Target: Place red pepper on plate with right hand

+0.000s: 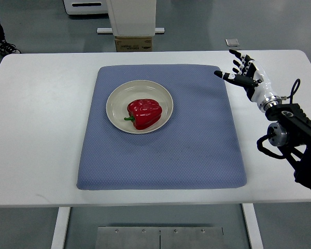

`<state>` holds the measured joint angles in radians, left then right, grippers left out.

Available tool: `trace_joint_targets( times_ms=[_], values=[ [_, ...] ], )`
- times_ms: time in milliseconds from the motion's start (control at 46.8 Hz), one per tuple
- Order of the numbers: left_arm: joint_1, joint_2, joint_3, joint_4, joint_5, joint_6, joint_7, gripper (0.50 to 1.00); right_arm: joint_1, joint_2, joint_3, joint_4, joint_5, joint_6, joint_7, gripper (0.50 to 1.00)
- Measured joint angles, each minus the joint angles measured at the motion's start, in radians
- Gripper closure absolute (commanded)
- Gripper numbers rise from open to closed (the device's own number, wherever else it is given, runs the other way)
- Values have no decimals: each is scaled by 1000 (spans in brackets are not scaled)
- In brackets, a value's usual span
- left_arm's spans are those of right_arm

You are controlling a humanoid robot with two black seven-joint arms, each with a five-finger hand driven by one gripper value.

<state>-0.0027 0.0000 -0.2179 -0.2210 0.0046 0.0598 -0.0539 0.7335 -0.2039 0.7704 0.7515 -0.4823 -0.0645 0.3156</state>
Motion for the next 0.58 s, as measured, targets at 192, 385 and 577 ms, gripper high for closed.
trace_joint_targets(
  times_ms=[192, 385, 577],
  values=[
    [0, 0, 0, 0, 0, 0, 0, 500, -45, 4, 53, 22, 8, 6, 2, 500],
    [-1, 0, 0, 0, 0, 0, 0, 500, -86, 12, 64, 80, 26, 17, 4, 500],
    [0, 0, 0, 0, 0, 0, 0, 500, -147, 30, 122, 160, 28, 14, 4, 500]
  ],
)
